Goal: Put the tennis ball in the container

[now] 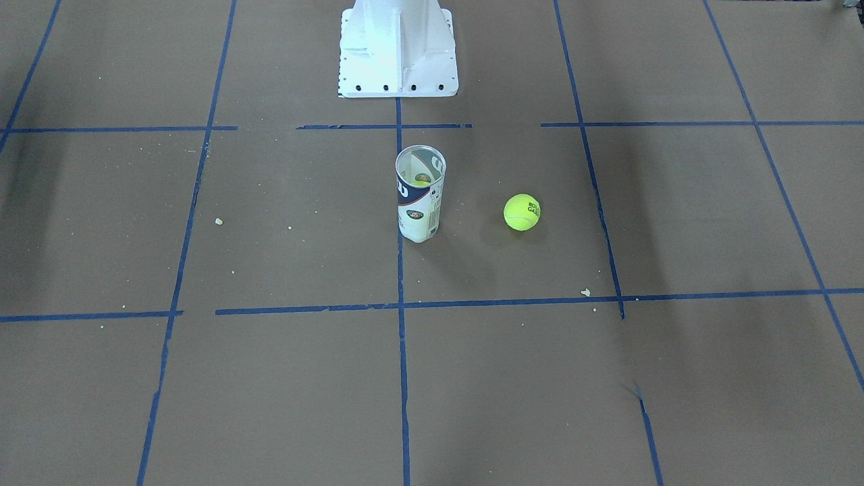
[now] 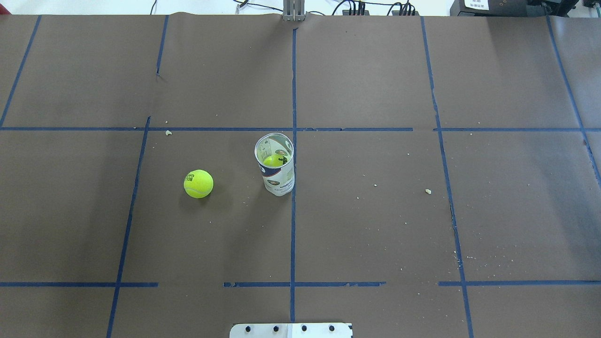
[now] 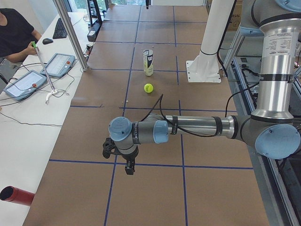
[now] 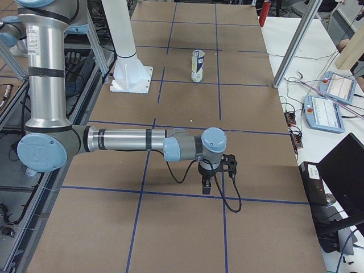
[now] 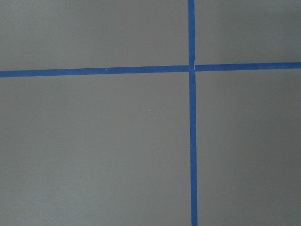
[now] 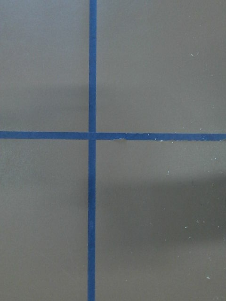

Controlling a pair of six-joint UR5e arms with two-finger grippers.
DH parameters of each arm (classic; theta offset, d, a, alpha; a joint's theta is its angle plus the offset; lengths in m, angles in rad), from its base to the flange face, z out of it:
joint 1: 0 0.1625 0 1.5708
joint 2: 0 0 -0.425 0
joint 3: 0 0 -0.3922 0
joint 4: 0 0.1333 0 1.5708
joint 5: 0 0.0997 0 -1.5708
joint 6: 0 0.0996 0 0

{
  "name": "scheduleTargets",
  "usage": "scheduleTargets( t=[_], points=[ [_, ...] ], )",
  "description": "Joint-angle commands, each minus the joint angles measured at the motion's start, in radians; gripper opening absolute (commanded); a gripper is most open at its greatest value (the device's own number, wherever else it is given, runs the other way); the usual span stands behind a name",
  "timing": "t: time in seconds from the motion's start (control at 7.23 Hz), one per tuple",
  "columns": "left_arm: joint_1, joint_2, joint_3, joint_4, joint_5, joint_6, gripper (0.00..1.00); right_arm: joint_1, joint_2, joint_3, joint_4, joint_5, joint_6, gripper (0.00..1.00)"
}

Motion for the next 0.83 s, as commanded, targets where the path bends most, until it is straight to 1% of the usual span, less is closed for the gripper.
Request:
scheduleTargets(
  t=[0.0, 0.28, 0.41, 0.55, 0.69],
  points=[
    [0.000, -0.008, -0.003, -0.002, -0.003, -0.006, 1.00, 0.000, 0.000, 0.000, 0.000, 0.000, 0.000, 1.00],
    [0.003, -0.113, -0.023, 0.007, 0.015, -0.017, 1.00, 0.000, 0.000, 0.000, 0.000, 0.000, 0.000, 1.00],
    [0.012, -0.147, -0.106, 0.030, 0.021, -0.087, 1.00, 0.000, 0.000, 0.000, 0.000, 0.000, 0.000, 1.00],
    [0.093, -0.151, -0.268, 0.092, 0.021, -0.256, 1.00, 0.000, 0.000, 0.000, 0.000, 0.000, 0.000, 1.00],
    [0.159, -0.166, -0.387, 0.132, 0.018, -0.390, 1.00, 0.000, 0.000, 0.000, 0.000, 0.000, 0.000, 1.00]
  ],
)
